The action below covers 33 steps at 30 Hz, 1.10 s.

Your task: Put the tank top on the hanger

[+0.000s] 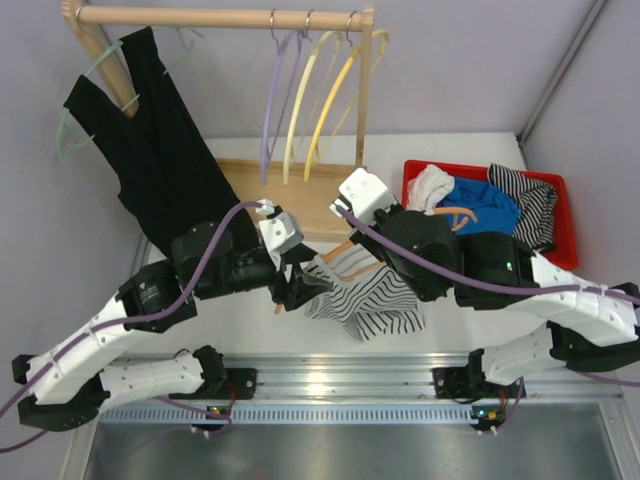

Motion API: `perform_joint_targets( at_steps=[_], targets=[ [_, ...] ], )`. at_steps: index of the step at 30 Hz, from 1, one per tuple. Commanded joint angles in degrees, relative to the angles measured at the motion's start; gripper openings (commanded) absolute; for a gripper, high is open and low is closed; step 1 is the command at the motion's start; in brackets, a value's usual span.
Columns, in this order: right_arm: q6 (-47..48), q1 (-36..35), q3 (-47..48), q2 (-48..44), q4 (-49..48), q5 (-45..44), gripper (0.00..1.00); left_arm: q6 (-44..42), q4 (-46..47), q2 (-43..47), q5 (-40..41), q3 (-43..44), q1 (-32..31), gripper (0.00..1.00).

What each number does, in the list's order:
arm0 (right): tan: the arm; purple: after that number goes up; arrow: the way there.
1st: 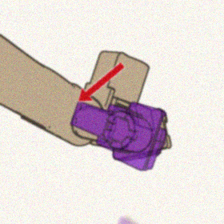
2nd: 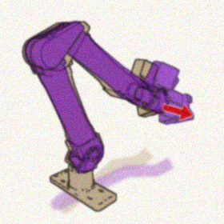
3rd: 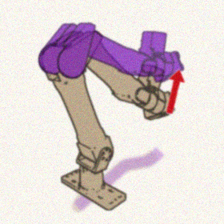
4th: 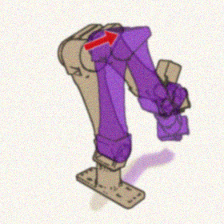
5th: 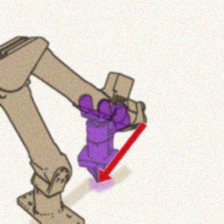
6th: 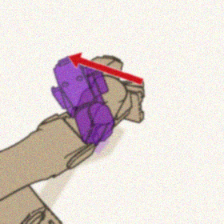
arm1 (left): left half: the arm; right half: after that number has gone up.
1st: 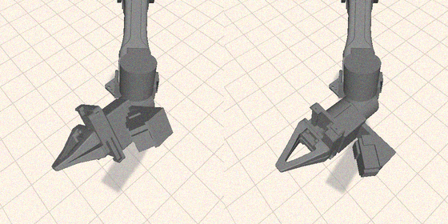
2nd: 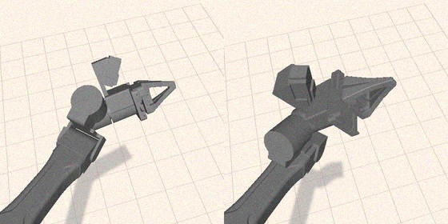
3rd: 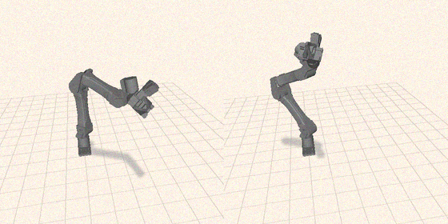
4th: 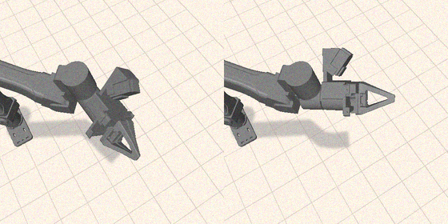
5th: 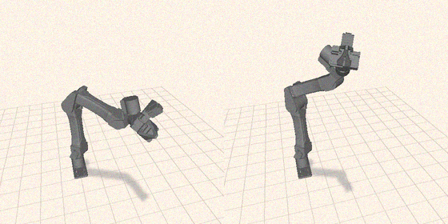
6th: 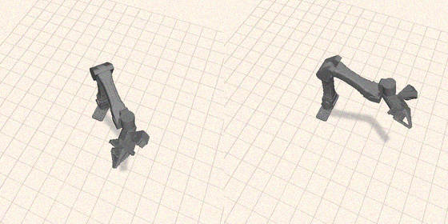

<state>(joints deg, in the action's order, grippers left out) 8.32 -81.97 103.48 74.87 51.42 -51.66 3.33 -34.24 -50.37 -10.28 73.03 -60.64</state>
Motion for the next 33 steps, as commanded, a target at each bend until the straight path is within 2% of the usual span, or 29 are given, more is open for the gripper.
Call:
perform_joint_targets(
  at_steps=[1,6,10,11,14,15,18,22,28,29,31,32,33],
  targets=[
    [-0.84,-1.0,0.23,-1.48,-4.05,0.24,0.0,1.06,3.73,0.36,-1.32,-2.27,-0.09,0.67],
    [-0.93,-1.0,0.05,-1.22,-4.05,0.86,0.0,1.68,6.2,0.01,-1.58,-4.65,0.0,0.62],
    [-0.93,-0.99,-0.3,-0.78,-4.05,1.21,0.0,2.2,7.17,-0.26,-1.67,-5.88,0.0,0.51],
    [-0.93,-0.99,-0.39,-0.69,-4.13,1.21,0.0,2.29,7.34,-0.08,-1.84,-6.06,0.0,0.41],
    [-0.85,-1.0,-0.82,-0.25,-4.05,1.21,0.0,2.82,8.13,0.18,-2.11,-7.11,-0.09,0.31],
    [-0.85,-0.99,-0.91,0.01,-3.96,1.21,0.0,2.91,8.31,0.27,-2.2,-7.64,0.0,0.2],
    [-1.02,-1.0,-1.26,0.36,-4.22,1.3,0.0,3.35,8.75,0.71,-1.67,-8.87,-0.09,0.0],
    [-1.64,-0.99,-1.53,0.89,-4.31,1.12,0.01,5.27,10.5,1.94,-0.36,-11.68,-0.09,0.0],
    [-3.3,-0.99,-4.07,0.89,-5.36,1.38,0.27,9.4,16.3,5.54,3.07,-18.8,0.0,0.0],
    [-3.57,-0.99,-4.43,0.98,-5.62,1.3,0.36,9.85,17.09,6.42,3.34,-19.68,-0.09,0.0],
    [-4.53,-0.99,-5.56,1.07,-5.89,1.82,0.45,11.33,19.29,7.3,4.56,-22.23,-0.09,0.0],
    [-5.23,-0.99,-5.92,1.15,-6.07,1.91,0.53,11.87,19.99,8.26,5.27,-23.1,-0.09,0.0],
    [-5.59,-0.99,-6.27,1.15,-6.15,2.0,0.58,12.31,20.61,8.62,6.41,-24.85,-0.09,0.0]
  ],
)
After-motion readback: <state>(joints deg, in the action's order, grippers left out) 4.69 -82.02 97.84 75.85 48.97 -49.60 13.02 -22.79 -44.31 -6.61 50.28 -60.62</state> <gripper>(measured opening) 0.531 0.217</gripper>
